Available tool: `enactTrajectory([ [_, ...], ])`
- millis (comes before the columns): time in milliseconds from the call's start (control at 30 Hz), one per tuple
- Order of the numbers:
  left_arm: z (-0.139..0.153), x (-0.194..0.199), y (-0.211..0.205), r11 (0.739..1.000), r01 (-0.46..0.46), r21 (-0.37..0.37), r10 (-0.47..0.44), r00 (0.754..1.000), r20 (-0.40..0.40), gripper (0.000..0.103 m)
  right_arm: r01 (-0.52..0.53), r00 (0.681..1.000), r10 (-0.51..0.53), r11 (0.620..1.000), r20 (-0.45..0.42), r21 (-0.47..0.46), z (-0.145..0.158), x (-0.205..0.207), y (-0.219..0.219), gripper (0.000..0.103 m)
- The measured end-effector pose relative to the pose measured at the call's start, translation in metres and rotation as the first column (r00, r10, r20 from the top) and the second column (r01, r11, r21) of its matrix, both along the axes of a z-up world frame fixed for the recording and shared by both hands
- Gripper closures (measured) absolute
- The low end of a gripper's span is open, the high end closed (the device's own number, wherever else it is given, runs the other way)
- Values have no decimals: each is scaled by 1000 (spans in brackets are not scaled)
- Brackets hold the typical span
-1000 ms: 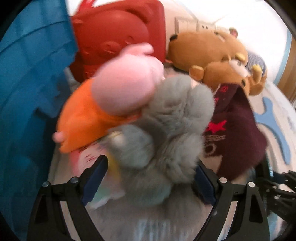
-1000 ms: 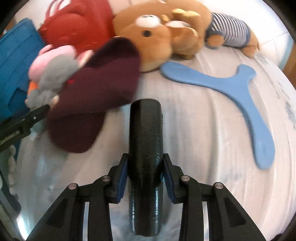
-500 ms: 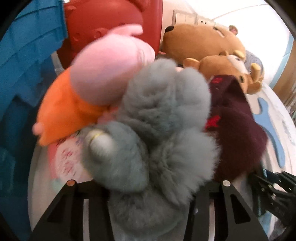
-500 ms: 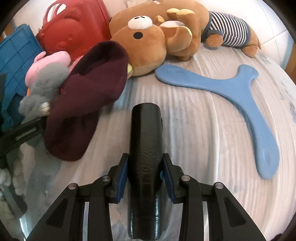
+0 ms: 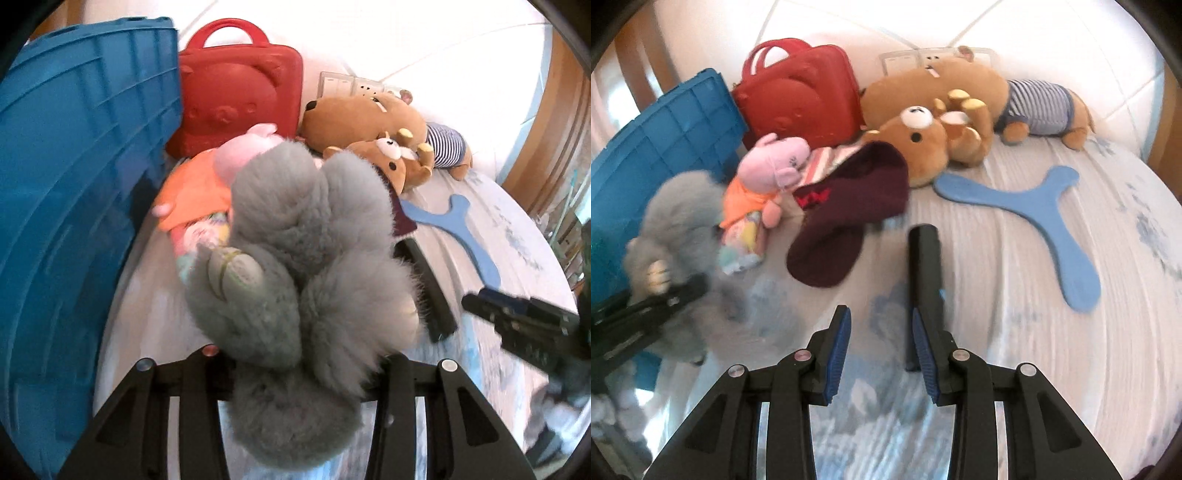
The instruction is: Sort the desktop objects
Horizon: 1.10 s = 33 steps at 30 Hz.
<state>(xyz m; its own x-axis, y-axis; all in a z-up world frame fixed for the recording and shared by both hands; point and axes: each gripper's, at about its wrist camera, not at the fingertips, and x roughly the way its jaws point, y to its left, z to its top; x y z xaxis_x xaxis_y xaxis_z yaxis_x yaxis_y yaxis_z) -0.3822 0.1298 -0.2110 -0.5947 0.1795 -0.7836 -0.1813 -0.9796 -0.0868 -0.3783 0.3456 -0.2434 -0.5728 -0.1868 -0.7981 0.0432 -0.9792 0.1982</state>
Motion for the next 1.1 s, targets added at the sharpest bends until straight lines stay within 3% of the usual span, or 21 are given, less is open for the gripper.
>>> enactTrajectory([
  [33, -4, 4, -1, 1000, -10, -3, 10, 1000, 8, 62, 9, 1000, -9, 1000, 8, 2, -3, 0, 3, 34],
  [100, -15, 8, -2, 999, -30, -10, 31, 999, 32, 62, 20, 1000, -20, 1000, 12, -2, -9, 0, 9, 3],
  [200, -35, 13, -4, 999, -52, -14, 53, 997, 64, 62, 4, 1000, -5, 1000, 10, 8, -19, -7, 13, 2],
  [267, -48, 14, -2, 998, -63, -21, 64, 995, 78, 62, -11, 1000, 11, 1000, 12, 10, -27, -13, 12, 7],
  [333, -57, 8, 0, 997, -68, -23, 70, 994, 82, 62, -18, 1000, 17, 1000, 20, 19, -37, -24, 12, 37],
  [633, -97, -46, 13, 995, -79, -55, 85, 989, 118, 62, -28, 997, 25, 999, 73, 30, -84, -76, 20, 39],
  [900, -110, -53, 20, 994, -81, -78, 89, 991, 104, 60, -30, 999, 27, 995, 33, 90, -88, -73, 19, 36],
  [1000, -109, -44, 16, 995, -78, -63, 84, 990, 111, 61, -5, 1000, 1, 985, 24, 172, -89, -70, 14, 66],
  [1100, -104, -28, 15, 997, -68, -43, 72, 992, 105, 63, -27, 999, 23, 984, 27, 175, -88, -60, 10, 67],
])
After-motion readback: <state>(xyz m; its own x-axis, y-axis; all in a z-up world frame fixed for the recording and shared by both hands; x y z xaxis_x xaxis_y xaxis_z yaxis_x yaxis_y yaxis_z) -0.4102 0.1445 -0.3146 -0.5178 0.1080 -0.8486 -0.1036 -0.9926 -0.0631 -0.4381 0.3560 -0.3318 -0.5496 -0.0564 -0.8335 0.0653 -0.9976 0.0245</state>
